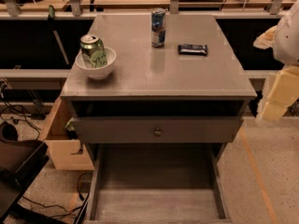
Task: Pick green can from white bowl and place on counter
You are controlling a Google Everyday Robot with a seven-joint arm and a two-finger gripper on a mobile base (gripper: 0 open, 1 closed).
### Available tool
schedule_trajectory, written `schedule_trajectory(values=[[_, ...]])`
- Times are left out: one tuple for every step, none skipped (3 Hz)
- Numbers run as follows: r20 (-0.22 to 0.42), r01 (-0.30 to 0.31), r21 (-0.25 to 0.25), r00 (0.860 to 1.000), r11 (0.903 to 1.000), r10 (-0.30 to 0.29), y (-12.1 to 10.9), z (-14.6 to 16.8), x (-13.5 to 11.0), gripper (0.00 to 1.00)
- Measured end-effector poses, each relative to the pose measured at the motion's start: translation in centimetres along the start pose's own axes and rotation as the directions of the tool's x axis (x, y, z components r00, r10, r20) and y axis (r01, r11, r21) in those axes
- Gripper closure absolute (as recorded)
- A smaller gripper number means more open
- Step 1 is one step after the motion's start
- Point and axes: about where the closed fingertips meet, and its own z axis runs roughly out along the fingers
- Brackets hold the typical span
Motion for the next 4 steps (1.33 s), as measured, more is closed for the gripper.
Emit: schedule_trajectory(values=[[0.000, 0.000, 0.000, 1.000, 1.0000, 0.000, 0.0, 0.0, 0.0, 0.00], [0.044, -0.021, 0.018, 0.999, 0.9996, 0.020, -0.5, -0.2, -0.5, 0.00], [0.191, -0.033, 0.070, 0.981, 0.9970, 0.019, -2.8, -0.7, -2.5, 0.00], [0.427, -0.040, 0.136, 0.904, 0.9899, -0.022, -6.4, -1.1, -7.0, 0.00]])
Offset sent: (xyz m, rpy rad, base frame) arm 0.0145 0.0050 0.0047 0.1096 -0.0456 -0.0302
